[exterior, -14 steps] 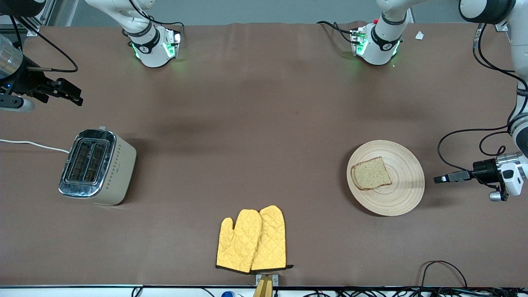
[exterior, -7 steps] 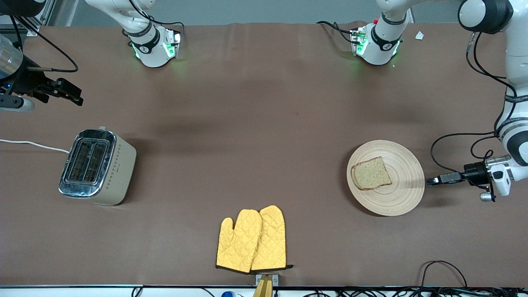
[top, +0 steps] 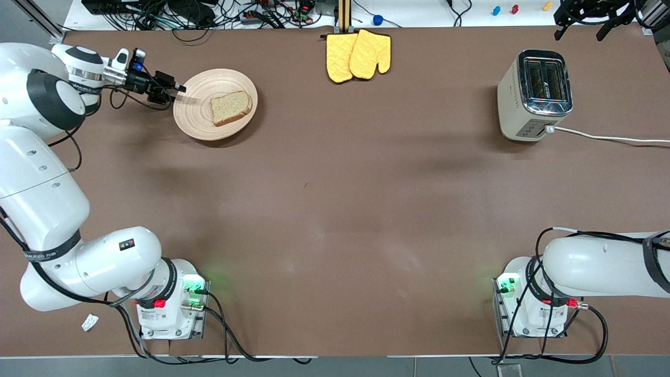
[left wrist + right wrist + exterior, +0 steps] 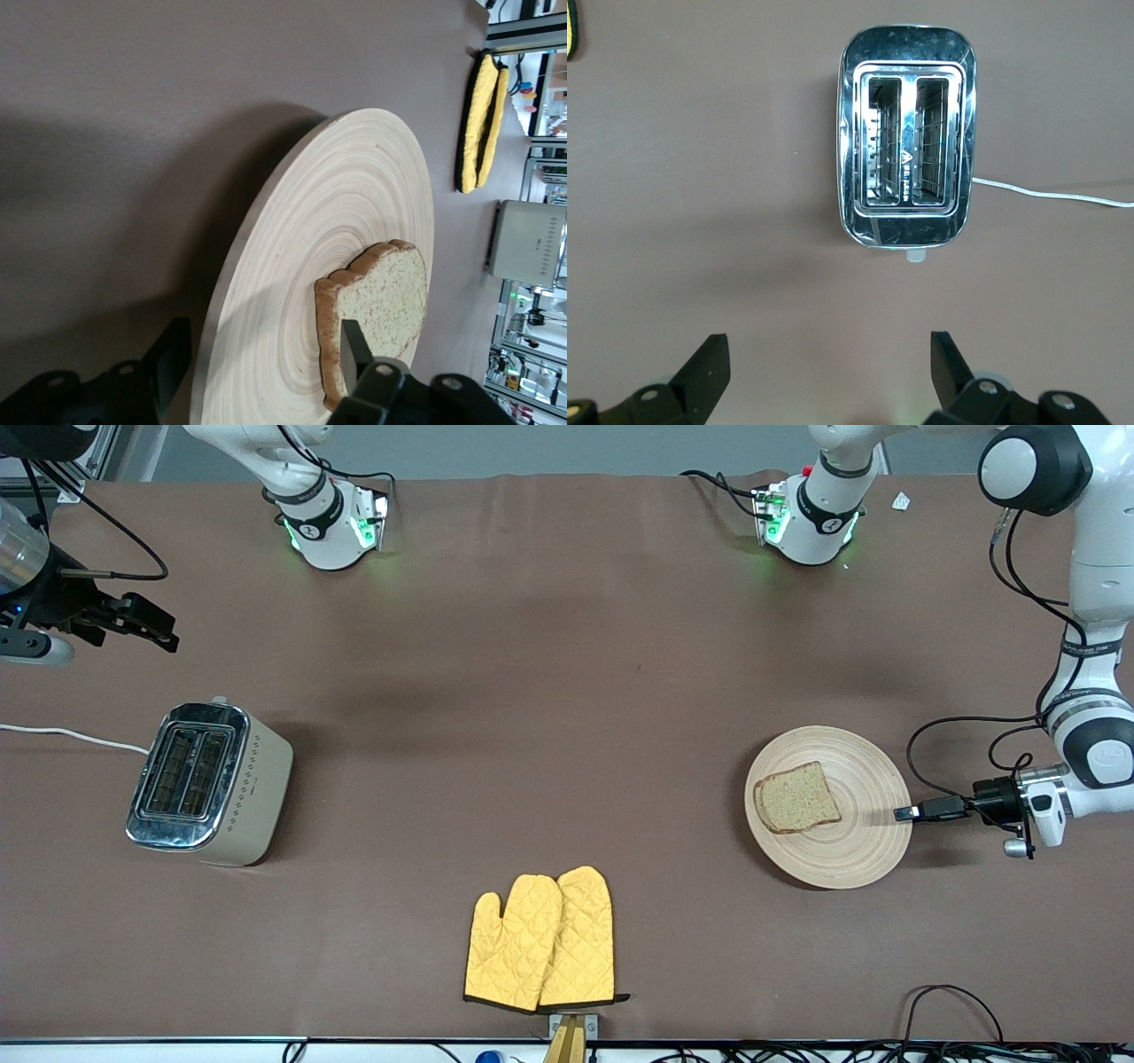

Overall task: Move plate and put bread in toaster
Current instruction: 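Grip the plate rim with the left gripper and slide it inward, then slide the plate toward the toaster while the right gripper approaches, then release the plate with the left gripper while the right gripper lowers, then grasp the bread slice with the right gripper while the left withdraws, then lift the bread with the right gripper and carry it to the toaster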

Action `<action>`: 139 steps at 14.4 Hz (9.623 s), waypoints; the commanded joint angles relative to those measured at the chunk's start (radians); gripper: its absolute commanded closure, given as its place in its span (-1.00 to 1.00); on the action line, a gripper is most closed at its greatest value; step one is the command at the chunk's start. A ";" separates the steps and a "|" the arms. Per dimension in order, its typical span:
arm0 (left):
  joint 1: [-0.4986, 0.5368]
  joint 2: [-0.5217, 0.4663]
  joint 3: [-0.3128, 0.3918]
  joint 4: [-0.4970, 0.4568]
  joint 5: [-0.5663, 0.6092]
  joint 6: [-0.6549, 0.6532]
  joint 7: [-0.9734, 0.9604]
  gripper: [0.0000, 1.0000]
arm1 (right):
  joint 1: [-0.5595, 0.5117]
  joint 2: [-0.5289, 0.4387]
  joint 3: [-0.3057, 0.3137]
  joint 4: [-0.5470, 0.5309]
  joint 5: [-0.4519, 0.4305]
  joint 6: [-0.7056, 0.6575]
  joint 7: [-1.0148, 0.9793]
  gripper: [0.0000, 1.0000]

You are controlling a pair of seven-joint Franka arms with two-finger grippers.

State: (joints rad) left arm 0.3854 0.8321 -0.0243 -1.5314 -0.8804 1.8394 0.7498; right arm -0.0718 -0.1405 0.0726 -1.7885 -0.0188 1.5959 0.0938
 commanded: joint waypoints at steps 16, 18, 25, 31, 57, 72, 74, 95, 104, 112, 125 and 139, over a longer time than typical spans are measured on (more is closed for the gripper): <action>0.026 -0.002 -0.061 0.027 -0.069 -0.140 0.037 0.99 | 0.001 -0.019 -0.002 -0.017 0.013 0.004 0.004 -1.00; 0.026 -0.011 -0.113 0.028 -0.071 -0.141 0.037 1.00 | 0.001 -0.019 -0.002 -0.017 0.013 0.004 0.003 -1.00; 0.004 -0.010 -0.291 -0.022 -0.104 -0.030 0.163 1.00 | 0.004 -0.016 -0.004 -0.017 0.011 -0.001 -0.022 -1.00; -0.118 0.004 -0.381 -0.084 -0.165 0.177 0.169 1.00 | 0.041 0.111 0.004 -0.025 0.013 0.050 -0.006 -1.00; -0.465 0.085 -0.373 -0.095 -0.466 0.578 0.143 -1.00 | 0.412 0.645 -0.002 0.003 0.039 0.685 0.418 -1.00; -0.113 0.052 -0.361 0.128 0.032 0.322 -0.307 -1.00 | 0.584 0.821 -0.004 0.233 -0.096 0.671 0.808 -0.72; -0.053 0.050 -0.358 0.162 0.098 0.235 -0.316 -1.00 | 0.587 0.829 -0.005 0.235 -0.098 0.676 0.808 -0.71; 0.127 -0.542 -0.491 0.212 0.834 -0.350 -0.857 -1.00 | 0.592 0.849 -0.005 0.225 -0.153 0.665 0.808 -0.09; -0.249 -0.778 -0.237 0.123 1.049 -0.457 -0.843 -1.00 | 0.601 0.852 -0.005 0.225 -0.153 0.665 0.810 0.02; -0.456 -1.001 -0.039 -0.142 0.897 -0.387 -0.862 -1.00 | 0.601 0.858 -0.005 0.227 -0.153 0.670 0.814 0.38; -0.448 -1.012 -0.054 -0.205 0.890 -0.279 -0.840 -1.00 | 0.598 0.849 -0.005 0.239 -0.151 0.650 0.808 0.99; -0.441 -0.978 -0.045 -0.203 0.887 -0.267 -0.850 -1.00 | 0.601 0.636 -0.004 0.414 -0.566 -0.276 0.628 0.99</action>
State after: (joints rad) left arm -0.0598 -0.1478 -0.0717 -1.7310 0.0198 1.5653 -0.1032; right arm 0.5304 0.5209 0.0666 -1.3436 -0.4531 1.4180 0.7784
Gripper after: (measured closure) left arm 0.000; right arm 0.969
